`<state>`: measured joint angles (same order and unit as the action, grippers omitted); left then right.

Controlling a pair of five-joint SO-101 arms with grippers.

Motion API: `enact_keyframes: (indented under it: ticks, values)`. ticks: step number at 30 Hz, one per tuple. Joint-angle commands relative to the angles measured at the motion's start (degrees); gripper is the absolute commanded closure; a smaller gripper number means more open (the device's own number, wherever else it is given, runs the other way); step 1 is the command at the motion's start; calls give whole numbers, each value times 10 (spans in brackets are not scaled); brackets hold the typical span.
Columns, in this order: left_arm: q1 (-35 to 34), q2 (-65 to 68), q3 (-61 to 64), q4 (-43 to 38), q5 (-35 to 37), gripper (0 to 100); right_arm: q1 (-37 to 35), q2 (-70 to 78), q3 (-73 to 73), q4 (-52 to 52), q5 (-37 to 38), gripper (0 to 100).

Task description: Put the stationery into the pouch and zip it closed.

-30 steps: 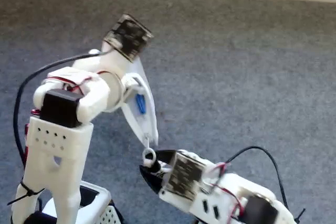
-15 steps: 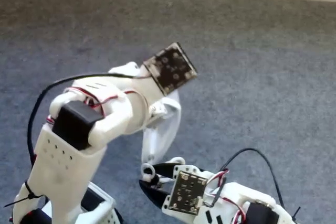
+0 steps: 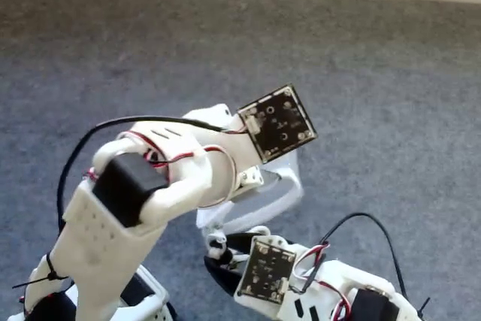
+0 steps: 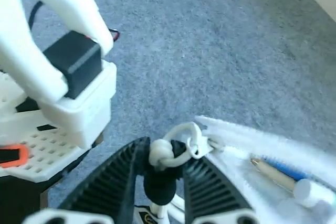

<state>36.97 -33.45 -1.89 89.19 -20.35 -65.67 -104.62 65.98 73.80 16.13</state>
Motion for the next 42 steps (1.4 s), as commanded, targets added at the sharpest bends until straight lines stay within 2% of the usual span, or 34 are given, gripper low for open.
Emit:
enact_keyframes:
  ticks: [1,7,15,20,29,33,37,42]
  values:
    - [10,0,-83,44,9,758,45,-8,-43,4,1,995]
    - [10,4,-109,80,9,761,77,-8,-88,34,1,995]
    - [6,0,-108,108,4,761,162,-8,-162,81,1,995]
    - [6,-3,-90,112,-29,761,196,-8,-175,88,1,995]
    - [7,-97,-2,112,-40,758,272,-8,-175,83,1,995]
    - [6,-130,72,109,-72,761,288,-8,-175,83,1,995]
    - [9,-148,131,106,-72,761,290,-8,-175,83,1,995]
    - [7,-160,206,29,-70,761,290,-8,-175,83,1,995]
